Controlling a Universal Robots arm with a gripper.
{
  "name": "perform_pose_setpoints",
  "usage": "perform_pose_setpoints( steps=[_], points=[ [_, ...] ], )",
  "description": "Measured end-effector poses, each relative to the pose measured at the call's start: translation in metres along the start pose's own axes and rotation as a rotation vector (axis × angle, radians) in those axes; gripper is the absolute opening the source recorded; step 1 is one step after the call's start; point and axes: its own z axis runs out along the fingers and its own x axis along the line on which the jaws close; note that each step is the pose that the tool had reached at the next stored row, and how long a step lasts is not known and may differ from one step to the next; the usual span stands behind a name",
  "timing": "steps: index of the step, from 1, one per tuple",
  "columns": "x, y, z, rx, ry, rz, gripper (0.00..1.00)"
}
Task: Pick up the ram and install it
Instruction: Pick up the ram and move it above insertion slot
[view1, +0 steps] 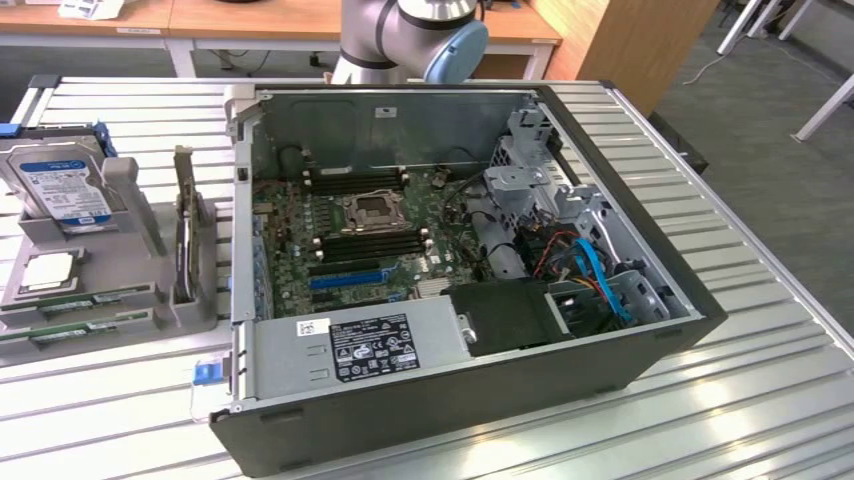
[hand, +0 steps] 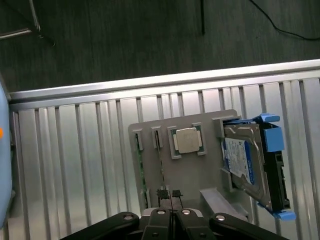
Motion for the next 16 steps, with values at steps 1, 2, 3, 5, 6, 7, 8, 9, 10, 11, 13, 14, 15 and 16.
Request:
perform_pose_setpoints(
  steps=[1, 2, 3, 5, 6, 7, 8, 9, 10, 11, 13, 14, 15, 16],
  points=[
    [0.0000, 0.0000, 0.0000, 0.0001, 0.0007, -0.017, 0.10],
    [0.0000, 0.0000, 0.0000, 0.0002, 0.0011, -0.029, 0.10],
    [0.0000, 0.0000, 0.0000, 0.0002, 0.0012, -0.031, 0.10],
    [0.0000, 0.0000, 0.0000, 0.0002, 0.0012, -0.032, 0.10],
    [0.0000, 0.0000, 0.0000, 0.0002, 0.0012, -0.032, 0.10],
    [0.0000, 0.0000, 0.0001, 0.0003, 0.0012, -0.032, 0.10],
    [0.0000, 0.0000, 0.0000, 0.0003, 0.0012, -0.032, 0.10],
    [0.0000, 0.0000, 0.0001, 0.0003, 0.0012, -0.032, 0.10],
    [0.0000, 0.0000, 0.0000, 0.0003, 0.0012, -0.032, 0.10],
    [0.0000, 0.0000, 0.0000, 0.0002, 0.0012, -0.032, 0.10],
    [0.0000, 0.0000, 0.0001, 0.0002, 0.0012, -0.032, 0.10],
    [0.0000, 0.0000, 0.0000, 0.0002, 0.0012, -0.032, 0.10],
    [0.0000, 0.0000, 0.0000, 0.0002, 0.0013, -0.033, 0.10],
    [0.0000, 0.0000, 0.0000, 0.0002, 0.0013, -0.035, 0.10]
  ],
)
